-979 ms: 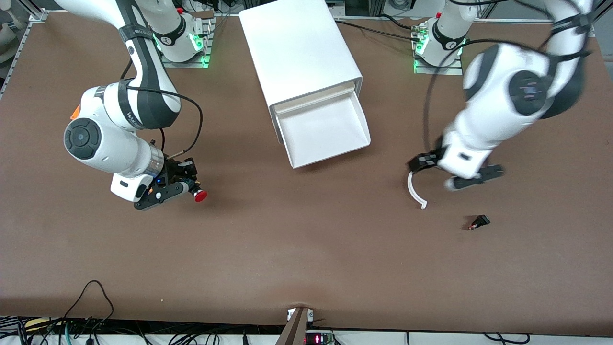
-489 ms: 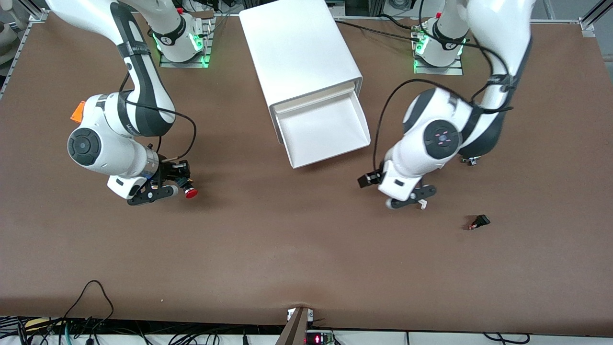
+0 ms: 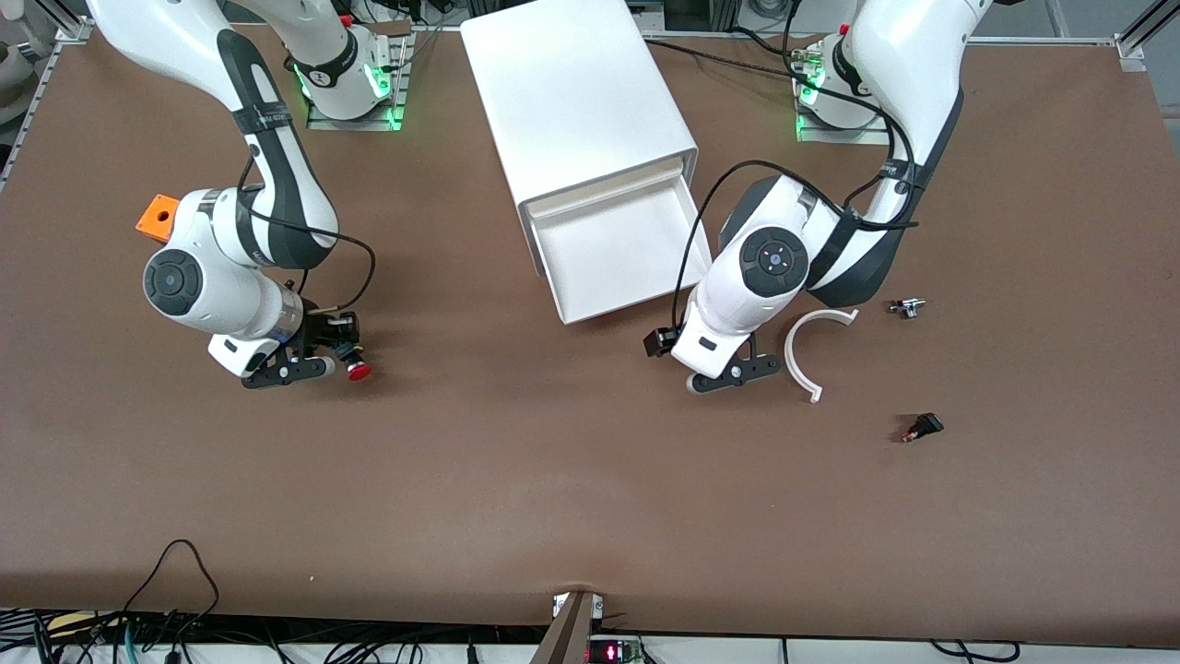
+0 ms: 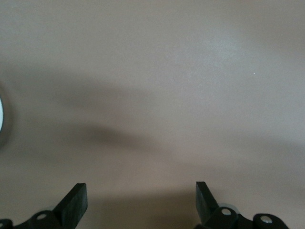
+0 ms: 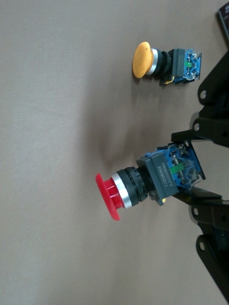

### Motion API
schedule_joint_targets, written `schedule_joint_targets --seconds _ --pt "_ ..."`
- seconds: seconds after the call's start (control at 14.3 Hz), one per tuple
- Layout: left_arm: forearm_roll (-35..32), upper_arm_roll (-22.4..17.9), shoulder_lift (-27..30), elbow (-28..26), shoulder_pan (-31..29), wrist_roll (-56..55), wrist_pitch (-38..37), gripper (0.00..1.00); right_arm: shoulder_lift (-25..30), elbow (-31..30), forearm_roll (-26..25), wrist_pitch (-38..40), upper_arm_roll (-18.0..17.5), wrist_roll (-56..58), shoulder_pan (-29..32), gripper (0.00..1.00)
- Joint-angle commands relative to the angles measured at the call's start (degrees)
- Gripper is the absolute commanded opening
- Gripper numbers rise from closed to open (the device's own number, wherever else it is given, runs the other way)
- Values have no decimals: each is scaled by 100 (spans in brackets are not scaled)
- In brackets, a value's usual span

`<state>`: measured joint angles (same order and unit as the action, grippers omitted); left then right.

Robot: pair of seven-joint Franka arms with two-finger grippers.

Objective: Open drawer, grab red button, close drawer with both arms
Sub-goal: 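Push the drawer closed with the left gripper while the right gripper lowers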

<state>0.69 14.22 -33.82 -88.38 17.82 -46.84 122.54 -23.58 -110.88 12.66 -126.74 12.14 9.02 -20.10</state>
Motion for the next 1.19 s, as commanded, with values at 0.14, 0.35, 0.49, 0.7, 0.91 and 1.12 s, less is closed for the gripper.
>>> schedule_joint_targets --seconds 0.14,0.35,0.49,0.7,0.91,1.12 --pt "-130 -33 -143 -30 310 -431 34 100 -147 -250 79 -325 -63 -585 86 22" --pt "-87 37 -73 -118 319 -344 -151 100 -234 -250 87 -333 -89 -979 68 22" --pt "-34 247 -55 -101 249 -344 -466 100 -287 -259 87 -333 -115 -1261 7 22" --pt "-16 432 -11 -74 231 -344 -1099 100 -357 -268 96 -325 -142 -1324 6 22" --pt "579 573 -19 -83 213 -344 -1153 100 -428 -277 52 -386 -150 -1245 6 23" --pt "810 582 -37 -92 265 -335 -1284 100 -507 -285 70 -526 -221 -1254 -20 27"
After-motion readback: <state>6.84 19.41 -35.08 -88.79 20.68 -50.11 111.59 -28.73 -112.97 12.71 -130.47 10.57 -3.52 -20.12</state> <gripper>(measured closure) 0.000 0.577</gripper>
